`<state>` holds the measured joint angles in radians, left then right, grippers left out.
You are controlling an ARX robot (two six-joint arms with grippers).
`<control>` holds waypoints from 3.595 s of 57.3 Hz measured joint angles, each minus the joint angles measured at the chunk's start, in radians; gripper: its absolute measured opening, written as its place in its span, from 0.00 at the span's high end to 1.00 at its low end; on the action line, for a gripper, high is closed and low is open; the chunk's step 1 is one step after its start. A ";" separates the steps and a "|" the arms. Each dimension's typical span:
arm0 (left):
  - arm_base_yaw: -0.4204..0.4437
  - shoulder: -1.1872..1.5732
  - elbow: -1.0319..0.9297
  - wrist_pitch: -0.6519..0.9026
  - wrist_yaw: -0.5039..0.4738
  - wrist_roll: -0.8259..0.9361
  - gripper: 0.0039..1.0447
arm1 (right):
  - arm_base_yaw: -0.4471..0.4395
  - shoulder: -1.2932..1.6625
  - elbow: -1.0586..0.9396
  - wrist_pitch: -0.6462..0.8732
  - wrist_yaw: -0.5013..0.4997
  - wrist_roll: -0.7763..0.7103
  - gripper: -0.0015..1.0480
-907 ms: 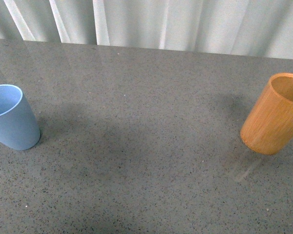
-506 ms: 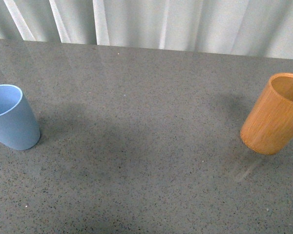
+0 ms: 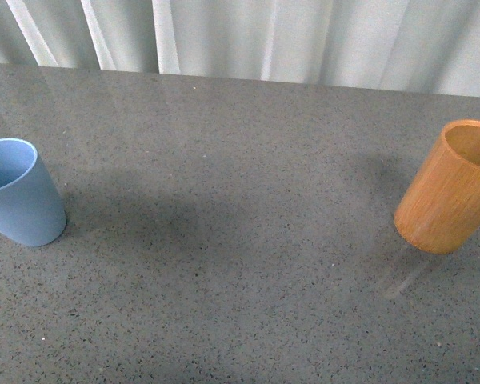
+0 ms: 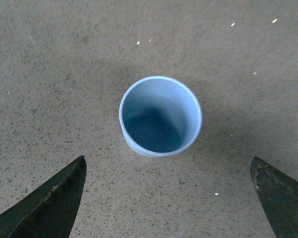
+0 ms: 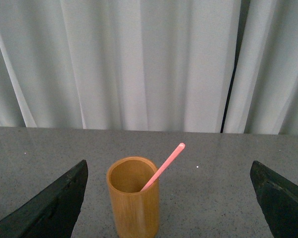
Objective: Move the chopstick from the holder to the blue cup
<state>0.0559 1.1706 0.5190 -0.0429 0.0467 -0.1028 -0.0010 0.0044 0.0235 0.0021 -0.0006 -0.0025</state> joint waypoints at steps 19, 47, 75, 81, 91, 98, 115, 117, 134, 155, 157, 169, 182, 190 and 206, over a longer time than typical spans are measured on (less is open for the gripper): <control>0.031 0.359 0.152 0.054 -0.052 -0.038 0.06 | 0.000 0.000 0.000 0.000 0.000 0.000 0.10; 0.013 0.591 0.269 0.047 -0.164 -0.087 0.16 | 0.000 0.000 0.000 0.000 0.000 0.000 0.10; -0.074 0.603 0.367 -0.107 -0.195 -0.092 0.83 | 0.000 0.000 0.000 0.000 0.000 0.000 0.10; -0.090 0.612 0.375 -0.130 -0.198 -0.093 0.97 | 0.000 0.000 0.000 0.000 0.000 0.000 0.10; -0.109 0.610 0.392 -0.169 -0.206 -0.094 0.97 | 0.000 0.000 0.000 0.000 0.000 0.000 0.10; -0.143 0.586 0.406 -0.218 -0.251 -0.082 0.97 | 0.000 0.000 0.000 0.000 0.000 0.000 0.10; -0.444 0.541 0.571 -0.378 -0.253 -0.148 0.97 | 0.000 0.000 0.000 0.000 0.000 0.000 0.10; -0.476 0.560 0.593 -0.383 -0.248 -0.166 0.97 | 0.000 0.000 0.000 0.000 0.000 0.000 0.10; -0.631 0.761 0.702 -0.389 -0.266 -0.249 0.97 | 0.000 0.000 0.000 0.000 0.000 0.000 0.10; -0.647 0.827 0.738 -0.368 -0.249 -0.289 0.74 | 0.000 0.000 0.000 0.000 0.000 0.000 0.10; -0.644 0.822 0.736 -0.361 -0.248 -0.289 0.69 | 0.000 0.000 0.000 0.000 0.000 0.000 0.10; -0.592 0.679 0.645 -0.273 -0.211 -0.284 0.36 | 0.000 0.000 0.000 0.000 0.000 0.000 0.10; -0.441 0.240 0.296 0.210 -0.256 -0.155 0.12 | 0.000 0.000 0.000 0.000 0.000 0.000 0.10; -0.236 -0.205 -0.060 0.482 -0.187 0.027 0.38 | 0.000 0.000 0.000 0.000 0.001 0.000 0.10; -0.059 -0.651 -0.342 0.385 -0.046 0.087 0.88 | 0.000 0.000 0.000 0.000 0.002 0.000 0.10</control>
<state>-0.0029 0.5194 0.1768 0.3424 0.0006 -0.0158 -0.0010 0.0044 0.0235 0.0021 0.0017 -0.0025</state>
